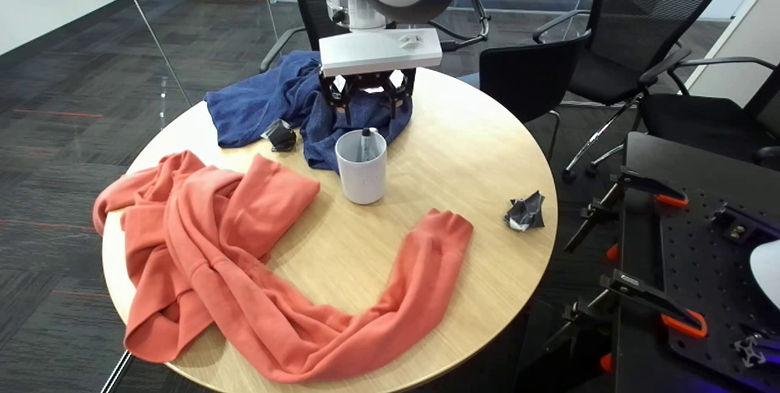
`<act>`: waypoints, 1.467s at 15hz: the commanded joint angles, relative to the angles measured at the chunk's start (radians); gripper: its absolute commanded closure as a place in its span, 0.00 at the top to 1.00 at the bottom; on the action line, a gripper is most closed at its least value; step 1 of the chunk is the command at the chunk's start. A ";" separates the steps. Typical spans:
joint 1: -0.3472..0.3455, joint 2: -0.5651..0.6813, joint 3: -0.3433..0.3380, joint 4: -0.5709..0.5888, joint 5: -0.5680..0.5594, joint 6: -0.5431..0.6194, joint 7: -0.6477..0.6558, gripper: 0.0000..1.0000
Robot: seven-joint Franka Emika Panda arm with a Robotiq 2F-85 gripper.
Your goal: Remove the marker from the mug.
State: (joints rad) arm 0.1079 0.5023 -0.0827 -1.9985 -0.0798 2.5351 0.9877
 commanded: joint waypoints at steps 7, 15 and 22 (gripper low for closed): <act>0.007 0.041 0.003 0.060 0.057 -0.039 -0.031 0.51; 0.005 0.083 0.009 0.105 0.095 -0.092 -0.031 0.43; 0.001 0.141 0.011 0.159 0.121 -0.084 -0.033 0.41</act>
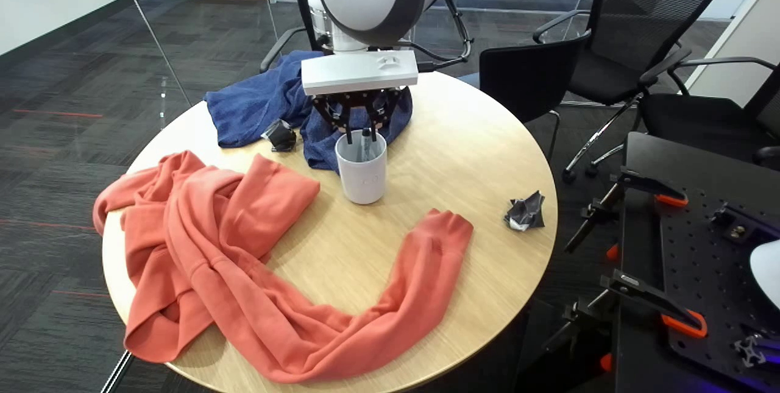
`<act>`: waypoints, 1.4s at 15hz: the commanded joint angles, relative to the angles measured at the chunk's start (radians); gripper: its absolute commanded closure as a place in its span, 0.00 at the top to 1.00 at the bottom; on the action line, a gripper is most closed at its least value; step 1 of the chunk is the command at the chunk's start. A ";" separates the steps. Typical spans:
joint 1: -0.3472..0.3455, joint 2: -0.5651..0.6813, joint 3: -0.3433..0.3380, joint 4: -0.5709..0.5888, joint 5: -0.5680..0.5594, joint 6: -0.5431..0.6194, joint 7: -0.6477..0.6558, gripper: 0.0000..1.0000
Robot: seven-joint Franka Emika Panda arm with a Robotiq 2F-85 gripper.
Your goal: Remove the marker from the mug.
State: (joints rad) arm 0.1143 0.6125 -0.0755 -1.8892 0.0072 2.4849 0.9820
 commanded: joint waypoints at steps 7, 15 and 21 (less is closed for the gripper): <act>-0.004 0.067 -0.003 0.071 0.039 -0.012 -0.029 0.43; 0.025 0.075 -0.037 0.058 0.010 0.031 0.003 0.44; 0.045 0.086 -0.057 0.056 0.002 0.046 0.012 0.17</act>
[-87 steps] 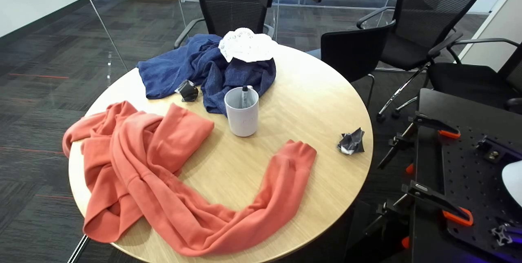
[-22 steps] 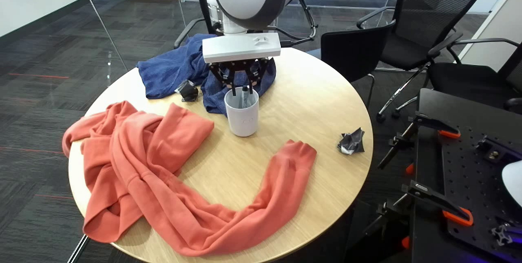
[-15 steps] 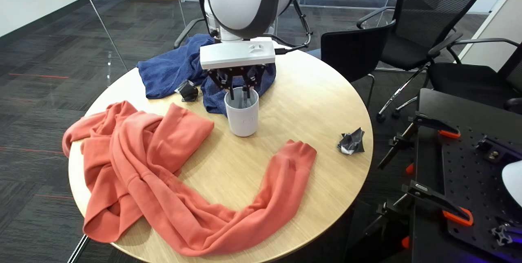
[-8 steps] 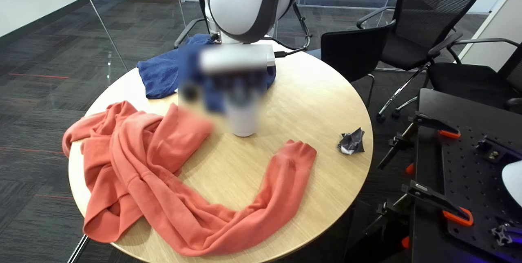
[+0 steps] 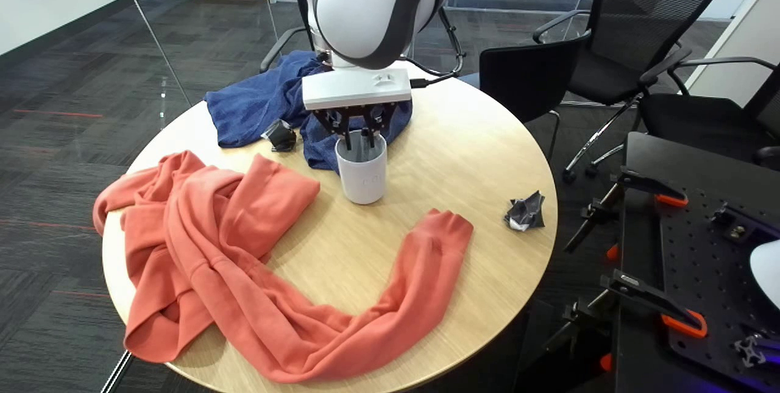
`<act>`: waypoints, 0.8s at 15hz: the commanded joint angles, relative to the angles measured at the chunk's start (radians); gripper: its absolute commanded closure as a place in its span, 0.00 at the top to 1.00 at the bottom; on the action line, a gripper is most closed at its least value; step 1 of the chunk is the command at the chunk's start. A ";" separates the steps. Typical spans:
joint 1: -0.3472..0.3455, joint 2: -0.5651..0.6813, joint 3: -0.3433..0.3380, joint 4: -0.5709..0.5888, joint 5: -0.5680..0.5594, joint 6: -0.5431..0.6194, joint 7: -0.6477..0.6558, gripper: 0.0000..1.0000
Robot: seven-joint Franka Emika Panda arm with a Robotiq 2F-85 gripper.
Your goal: Remove the marker from the mug.
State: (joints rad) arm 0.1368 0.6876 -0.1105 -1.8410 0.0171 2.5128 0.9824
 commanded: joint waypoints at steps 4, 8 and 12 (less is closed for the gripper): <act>0.041 -0.001 -0.035 -0.012 -0.016 0.026 0.018 0.02; 0.071 -0.047 -0.056 -0.064 -0.040 0.049 0.029 0.04; 0.101 -0.126 -0.078 -0.138 -0.063 0.095 0.028 0.04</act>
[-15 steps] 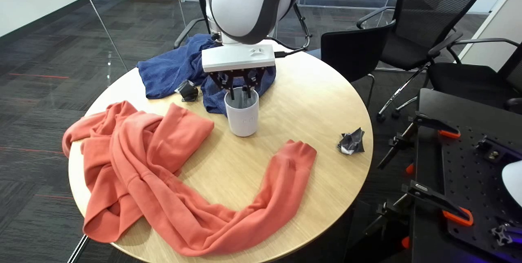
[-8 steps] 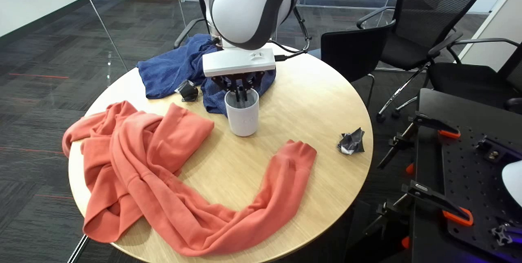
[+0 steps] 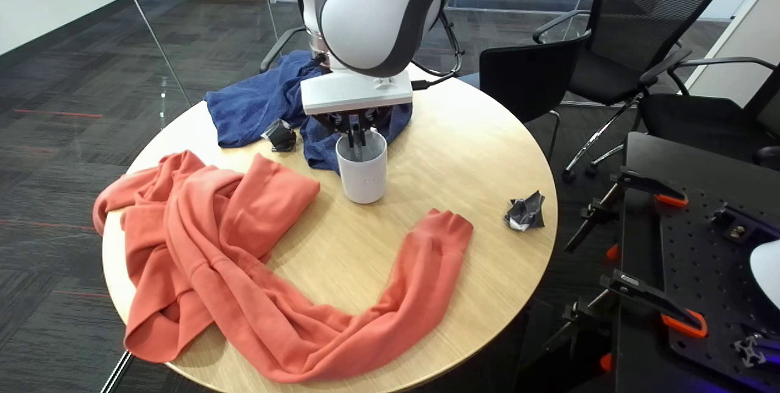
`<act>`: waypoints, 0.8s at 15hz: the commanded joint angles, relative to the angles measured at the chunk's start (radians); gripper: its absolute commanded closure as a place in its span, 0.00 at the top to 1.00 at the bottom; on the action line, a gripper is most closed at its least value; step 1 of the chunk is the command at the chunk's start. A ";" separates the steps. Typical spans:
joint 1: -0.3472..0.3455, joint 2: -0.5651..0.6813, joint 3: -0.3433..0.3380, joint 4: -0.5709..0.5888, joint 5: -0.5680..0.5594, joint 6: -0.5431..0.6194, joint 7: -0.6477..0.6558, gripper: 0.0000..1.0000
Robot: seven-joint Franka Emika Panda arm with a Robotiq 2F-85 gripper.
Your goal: Remove the marker from the mug.
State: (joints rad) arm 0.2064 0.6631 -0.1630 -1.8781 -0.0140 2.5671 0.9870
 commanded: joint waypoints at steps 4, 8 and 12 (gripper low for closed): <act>0.060 -0.217 -0.053 -0.182 -0.089 0.043 0.039 0.04; 0.062 -0.341 -0.068 -0.261 -0.177 0.069 0.081 0.04; 0.021 -0.452 -0.049 -0.326 -0.215 0.076 0.116 0.04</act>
State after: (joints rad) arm 0.2501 0.3166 -0.2204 -2.1144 -0.1917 2.6115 1.0569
